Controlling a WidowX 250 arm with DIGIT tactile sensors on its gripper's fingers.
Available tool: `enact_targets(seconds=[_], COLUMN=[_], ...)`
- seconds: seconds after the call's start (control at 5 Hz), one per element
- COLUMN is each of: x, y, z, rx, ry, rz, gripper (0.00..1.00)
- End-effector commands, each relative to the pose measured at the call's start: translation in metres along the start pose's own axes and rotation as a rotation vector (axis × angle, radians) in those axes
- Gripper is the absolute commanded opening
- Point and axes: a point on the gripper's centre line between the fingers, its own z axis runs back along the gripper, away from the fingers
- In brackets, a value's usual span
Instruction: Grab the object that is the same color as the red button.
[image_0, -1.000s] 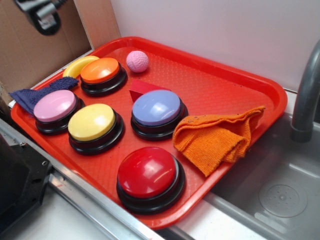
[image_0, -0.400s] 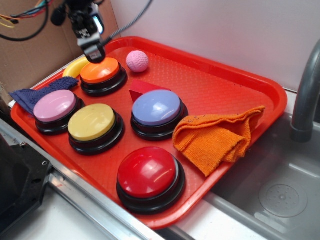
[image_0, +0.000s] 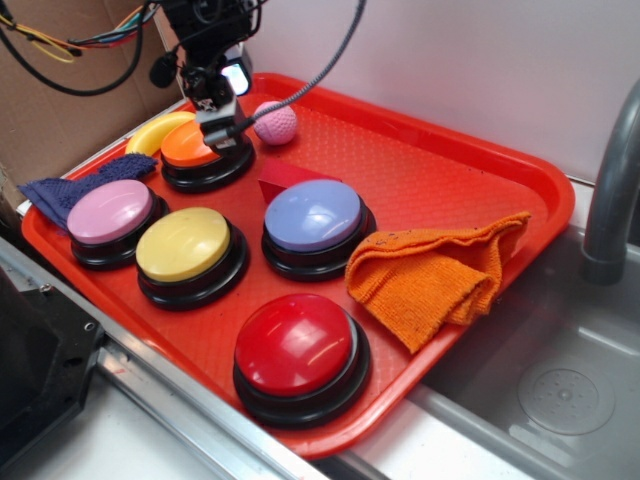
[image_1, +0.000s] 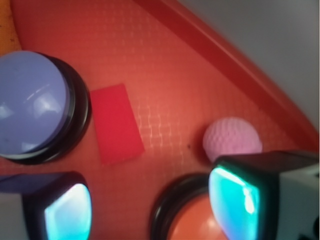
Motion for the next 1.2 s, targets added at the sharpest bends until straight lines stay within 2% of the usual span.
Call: enact_targets(seconds=[0.0, 0.2, 0.6, 1.0], x=[0.011, 0.009, 0.019, 0.025], y=[0.0, -0.004, -0.005, -0.006], z=[-0.021, -0.03, -0.05, -0.06], rx=[-0.018, -0.082, -0.088, -0.13], ry=[-0.021, -0.055, -0.032, -0.045], rz=[-0.115, -0.197, -0.218, -0.237], gripper=[1.0, 1.0, 1.0, 1.0])
